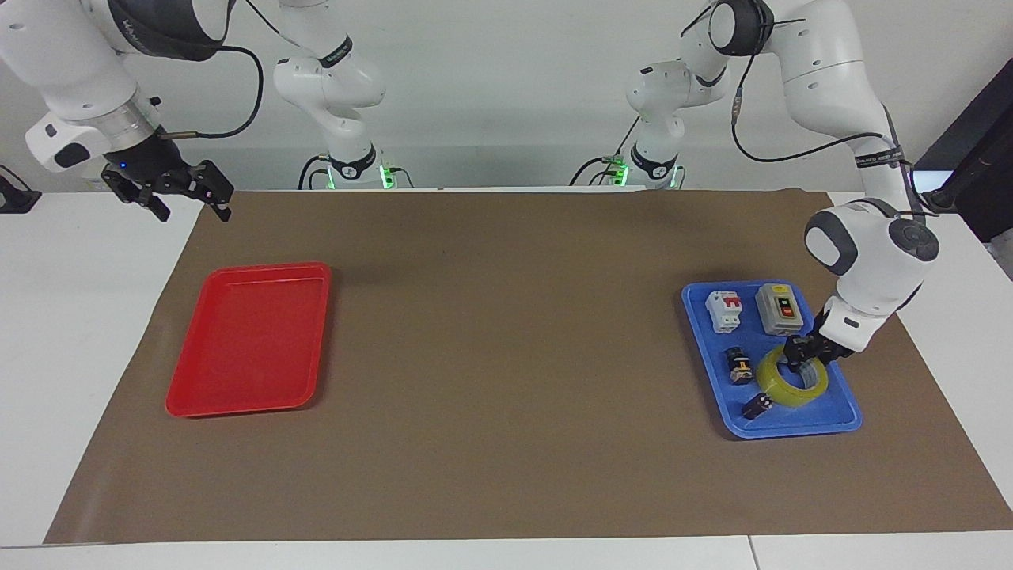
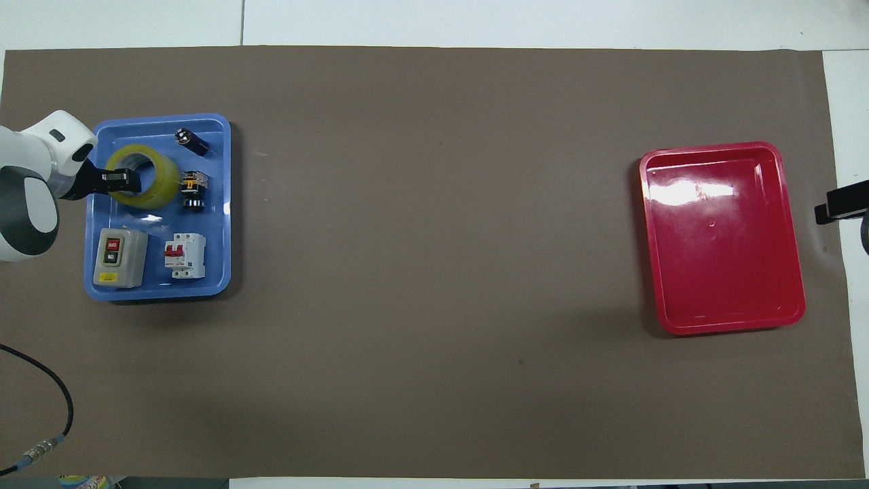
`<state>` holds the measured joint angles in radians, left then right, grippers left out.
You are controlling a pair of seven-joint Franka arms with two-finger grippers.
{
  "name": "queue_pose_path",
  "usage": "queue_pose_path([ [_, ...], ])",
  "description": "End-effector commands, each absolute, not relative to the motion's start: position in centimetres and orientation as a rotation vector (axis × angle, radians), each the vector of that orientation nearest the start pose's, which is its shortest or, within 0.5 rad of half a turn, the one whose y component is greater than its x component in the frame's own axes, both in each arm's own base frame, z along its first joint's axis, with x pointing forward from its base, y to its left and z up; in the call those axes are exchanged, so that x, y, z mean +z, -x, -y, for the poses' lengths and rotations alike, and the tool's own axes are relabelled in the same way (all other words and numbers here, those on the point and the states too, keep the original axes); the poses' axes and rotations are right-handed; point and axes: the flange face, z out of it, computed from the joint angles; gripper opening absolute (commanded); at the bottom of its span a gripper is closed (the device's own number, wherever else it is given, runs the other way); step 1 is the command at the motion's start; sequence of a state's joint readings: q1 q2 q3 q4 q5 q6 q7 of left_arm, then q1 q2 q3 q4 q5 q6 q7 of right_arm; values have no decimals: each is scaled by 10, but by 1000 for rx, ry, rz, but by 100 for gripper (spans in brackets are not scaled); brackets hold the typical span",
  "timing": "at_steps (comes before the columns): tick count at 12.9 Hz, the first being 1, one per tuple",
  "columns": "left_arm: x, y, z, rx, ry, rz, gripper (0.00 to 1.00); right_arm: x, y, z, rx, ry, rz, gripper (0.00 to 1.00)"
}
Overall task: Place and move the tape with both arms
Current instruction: 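Carry the tape roll with the left gripper to the table center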
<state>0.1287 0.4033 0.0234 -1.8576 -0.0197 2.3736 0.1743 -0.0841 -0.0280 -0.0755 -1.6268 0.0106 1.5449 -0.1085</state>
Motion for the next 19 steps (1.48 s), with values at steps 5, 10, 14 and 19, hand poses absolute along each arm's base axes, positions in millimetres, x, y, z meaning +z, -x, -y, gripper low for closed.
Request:
queue_pose_path([
  [5, 382, -621, -93, -173, 3118, -15, 0, 612, -528, 85, 81, 3104, -57, 100],
  [10, 423, -592, 37, -36, 3145, 62, 0, 612, -528, 86, 81, 3104, -59, 100],
  [14, 392, -555, 210, -88, 3156, 252, 0, 611, -527, 83, 88, 3103, -54, 100],
  [19, 364, -511, 363, -232, 3125, 221, 0, 611, -527, 85, 95, 3102, -59, 100],
])
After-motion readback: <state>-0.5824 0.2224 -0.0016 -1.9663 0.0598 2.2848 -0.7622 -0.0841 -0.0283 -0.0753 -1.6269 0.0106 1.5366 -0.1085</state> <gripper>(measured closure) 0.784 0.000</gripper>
